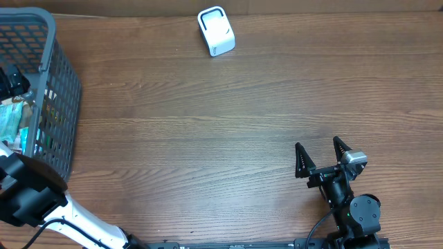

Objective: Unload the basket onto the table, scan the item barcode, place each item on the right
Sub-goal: 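Reach the left gripper into the grey basket toward the yellow oil bottle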

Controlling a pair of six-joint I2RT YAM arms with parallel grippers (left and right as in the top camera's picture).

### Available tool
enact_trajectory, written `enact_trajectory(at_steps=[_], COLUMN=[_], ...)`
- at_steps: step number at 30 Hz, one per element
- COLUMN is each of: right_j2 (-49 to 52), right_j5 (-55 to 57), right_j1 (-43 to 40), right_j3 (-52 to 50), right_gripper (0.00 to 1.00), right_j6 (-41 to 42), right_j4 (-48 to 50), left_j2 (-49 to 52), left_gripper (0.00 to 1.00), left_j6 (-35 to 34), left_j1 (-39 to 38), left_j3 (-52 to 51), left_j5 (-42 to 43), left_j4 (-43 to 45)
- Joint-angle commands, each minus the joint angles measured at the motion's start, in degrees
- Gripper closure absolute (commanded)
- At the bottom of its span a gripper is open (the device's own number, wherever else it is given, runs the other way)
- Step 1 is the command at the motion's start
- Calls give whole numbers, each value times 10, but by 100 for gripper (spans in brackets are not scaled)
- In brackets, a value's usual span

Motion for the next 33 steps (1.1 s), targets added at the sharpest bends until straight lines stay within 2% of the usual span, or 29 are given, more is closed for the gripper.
enact_trajectory(at_steps=[1, 9, 11, 16, 18, 21, 24, 28, 33], right_j2=[-3, -3, -3, -3, -3, -3, -3, -3, -3], right_j5=[5, 5, 5, 5, 5, 5, 5, 5, 5], right_j1=[-1, -1, -1, -1, -1, -1, -1, -1, -1], right_j3=[-6, -6, -6, -6, -6, -6, -6, -6, -6], right_gripper=[0, 0, 0, 0, 0, 0, 0, 0, 0], right_j6=[2, 2, 2, 2, 2, 2, 2, 2, 2], right_j4=[3, 3, 3, 3, 3, 3, 3, 3, 3], left_j2=[26, 73, 78, 109, 120, 124, 124, 122, 112], left_gripper=[0, 0, 4, 6, 10, 23, 28, 45, 48], left_j6=[18, 21, 12, 11, 10, 10, 10, 10, 10], left_j1=[-15, -49, -49, -49, -49, -49, -49, -48, -48], left_j3=[-2, -9, -9, -10, -10, -10, -10, -9, 5], left_j5=[20, -31, -30, -36, -36, -36, -36, -36, -37], left_j4=[-5, -6, -6, -17, -21, -22, -22, -20, -20])
